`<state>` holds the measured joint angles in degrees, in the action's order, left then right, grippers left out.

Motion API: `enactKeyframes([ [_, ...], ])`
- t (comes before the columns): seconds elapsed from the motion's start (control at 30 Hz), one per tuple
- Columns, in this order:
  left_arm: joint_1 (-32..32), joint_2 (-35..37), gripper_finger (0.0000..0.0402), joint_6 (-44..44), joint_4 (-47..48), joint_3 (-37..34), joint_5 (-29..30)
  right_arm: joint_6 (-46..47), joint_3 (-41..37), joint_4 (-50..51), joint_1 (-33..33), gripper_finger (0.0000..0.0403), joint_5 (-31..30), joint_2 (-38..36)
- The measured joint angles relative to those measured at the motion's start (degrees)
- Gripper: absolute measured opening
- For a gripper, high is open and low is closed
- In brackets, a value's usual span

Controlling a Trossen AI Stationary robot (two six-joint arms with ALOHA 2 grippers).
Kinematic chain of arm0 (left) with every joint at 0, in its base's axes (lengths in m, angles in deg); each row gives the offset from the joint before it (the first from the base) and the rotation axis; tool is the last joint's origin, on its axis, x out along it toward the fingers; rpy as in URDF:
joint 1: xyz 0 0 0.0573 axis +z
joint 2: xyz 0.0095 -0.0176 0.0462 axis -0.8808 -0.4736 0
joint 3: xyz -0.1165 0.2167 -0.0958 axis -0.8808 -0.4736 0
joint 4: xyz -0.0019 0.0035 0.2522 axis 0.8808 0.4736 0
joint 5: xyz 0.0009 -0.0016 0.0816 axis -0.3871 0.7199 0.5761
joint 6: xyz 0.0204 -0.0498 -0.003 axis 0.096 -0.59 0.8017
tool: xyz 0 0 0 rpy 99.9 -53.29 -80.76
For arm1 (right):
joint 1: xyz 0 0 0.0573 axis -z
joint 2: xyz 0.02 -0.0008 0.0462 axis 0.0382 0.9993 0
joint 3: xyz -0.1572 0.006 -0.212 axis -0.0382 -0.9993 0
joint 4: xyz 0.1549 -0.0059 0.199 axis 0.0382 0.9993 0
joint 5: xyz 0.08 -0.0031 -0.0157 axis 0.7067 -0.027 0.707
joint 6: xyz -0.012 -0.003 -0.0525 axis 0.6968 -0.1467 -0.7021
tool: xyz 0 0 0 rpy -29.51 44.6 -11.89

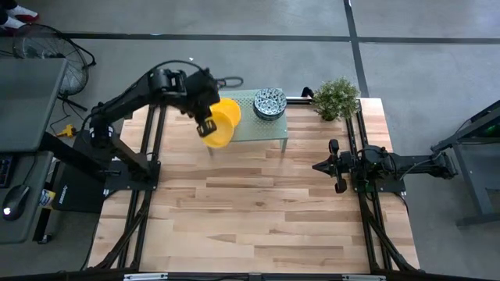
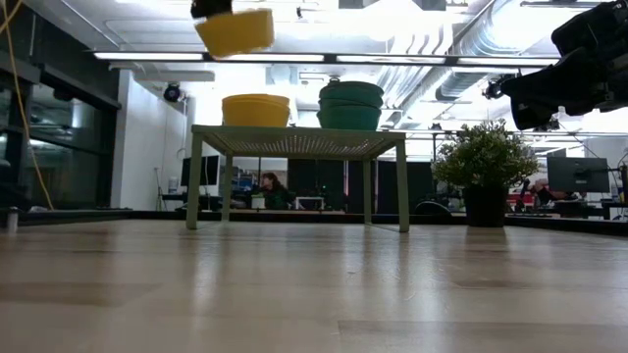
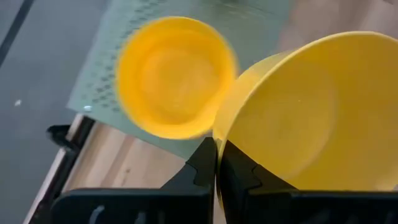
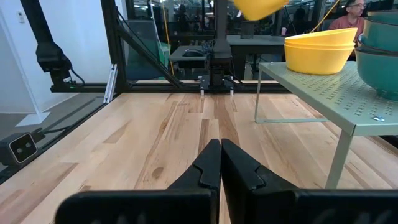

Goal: Pick & Place Mini bowls
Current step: Stack the yellow bowl on top of the other yellow bowl on the shelf

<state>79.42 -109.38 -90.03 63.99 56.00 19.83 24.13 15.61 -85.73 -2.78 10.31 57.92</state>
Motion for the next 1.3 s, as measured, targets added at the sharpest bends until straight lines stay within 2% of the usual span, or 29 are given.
enactKeyframes([
  [0.33, 11.12, -3.34, 0.0000, -4.08, -6.42, -0.02, -0.54, -0.01, 0.00, 0.00, 0.01, 0.0000, 0.00, 0.00],
  [0.63, 16.24, -8.24, 0.0000, -8.99, -6.93, -0.04, -1.80, -0.01, 0.00, 0.00, -0.01, 0.0000, 0.00, 0.00],
  [0.87, 16.53, -11.49, 0.0000, -11.66, -6.21, -0.09, -2.70, -0.01, 0.00, -0.02, -0.01, 0.0000, 0.00, 0.00],
  [1.3, 15.94, -11.74, 0.0001, -14.08, -1.50, -0.07, -2.82, 0.01, 0.00, 0.00, -0.01, 0.0000, 0.00, 0.00],
])
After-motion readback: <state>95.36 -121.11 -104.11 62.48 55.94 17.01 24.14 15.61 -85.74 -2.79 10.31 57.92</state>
